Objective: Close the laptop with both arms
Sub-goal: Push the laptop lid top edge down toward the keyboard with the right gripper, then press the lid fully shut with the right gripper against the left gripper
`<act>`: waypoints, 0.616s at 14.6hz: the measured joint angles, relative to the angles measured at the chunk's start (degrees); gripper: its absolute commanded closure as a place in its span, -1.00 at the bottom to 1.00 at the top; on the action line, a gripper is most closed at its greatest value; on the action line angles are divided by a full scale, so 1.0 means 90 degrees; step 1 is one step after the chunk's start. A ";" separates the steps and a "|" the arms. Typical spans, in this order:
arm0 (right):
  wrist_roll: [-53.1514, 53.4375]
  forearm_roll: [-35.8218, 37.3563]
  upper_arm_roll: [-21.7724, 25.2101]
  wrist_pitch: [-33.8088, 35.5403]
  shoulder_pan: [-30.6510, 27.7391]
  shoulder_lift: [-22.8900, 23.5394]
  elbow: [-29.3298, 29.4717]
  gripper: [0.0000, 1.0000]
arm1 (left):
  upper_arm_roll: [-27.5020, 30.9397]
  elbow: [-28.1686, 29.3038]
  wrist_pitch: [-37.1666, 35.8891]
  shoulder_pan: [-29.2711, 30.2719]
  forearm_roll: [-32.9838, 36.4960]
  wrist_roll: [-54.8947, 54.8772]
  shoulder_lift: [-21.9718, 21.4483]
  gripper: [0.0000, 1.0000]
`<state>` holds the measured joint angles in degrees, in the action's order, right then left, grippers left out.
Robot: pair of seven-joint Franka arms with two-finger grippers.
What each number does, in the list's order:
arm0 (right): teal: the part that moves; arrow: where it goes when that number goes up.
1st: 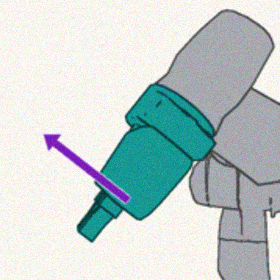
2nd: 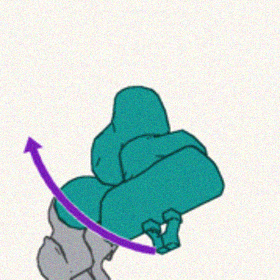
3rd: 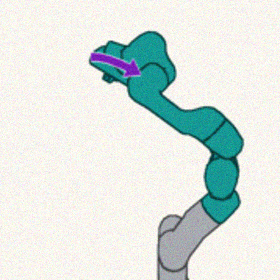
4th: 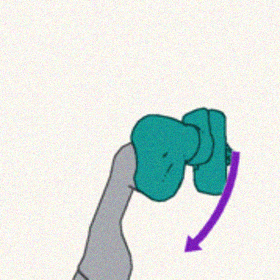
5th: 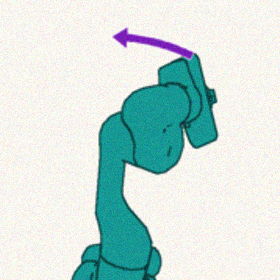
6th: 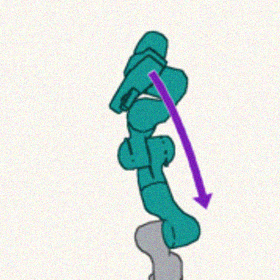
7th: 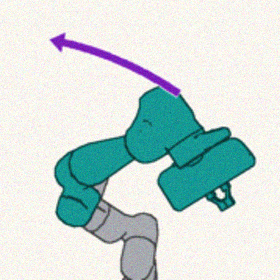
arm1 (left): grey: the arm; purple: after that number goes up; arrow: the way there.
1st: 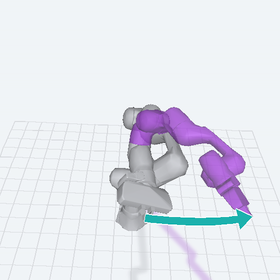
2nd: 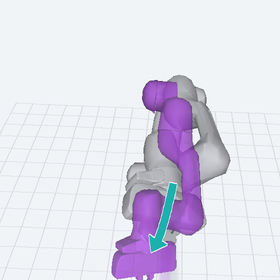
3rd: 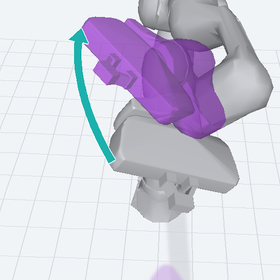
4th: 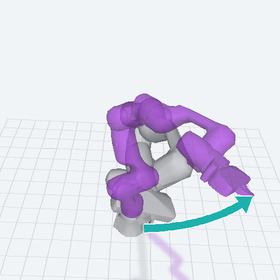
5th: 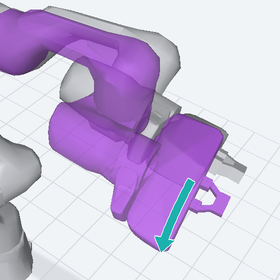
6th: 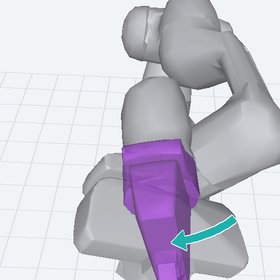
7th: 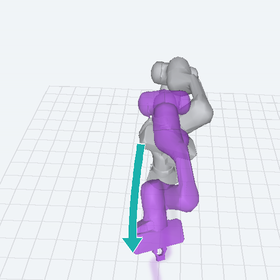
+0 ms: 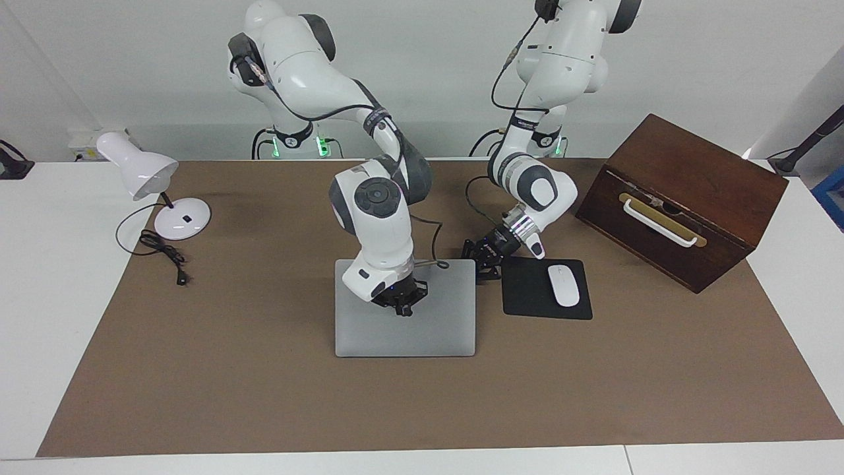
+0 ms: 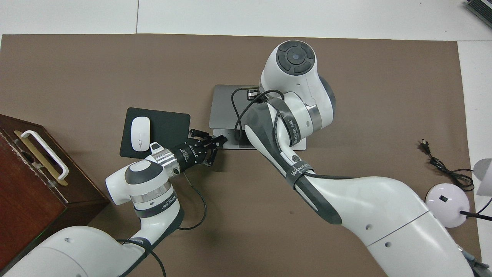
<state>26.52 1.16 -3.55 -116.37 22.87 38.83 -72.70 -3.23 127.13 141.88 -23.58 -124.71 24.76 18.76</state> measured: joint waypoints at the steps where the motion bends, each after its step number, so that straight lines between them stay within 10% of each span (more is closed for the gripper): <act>1: 0.0000 -0.0001 0.0000 0.0000 0.0000 0.0000 -0.0011 1.00 | 0.0000 0.0000 0.0000 0.0000 0.0000 0.0000 0.0000 1.00; 9: 0.0000 -0.0219 0.0002 0.0000 -0.0030 -0.0002 -0.0125 1.00 | 0.0000 -0.0001 -0.0022 0.0015 -0.0007 0.0000 0.0007 1.00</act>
<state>26.52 -0.82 -3.53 -116.37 22.60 38.81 -73.83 -3.23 127.12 141.69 -23.45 -124.77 24.76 18.82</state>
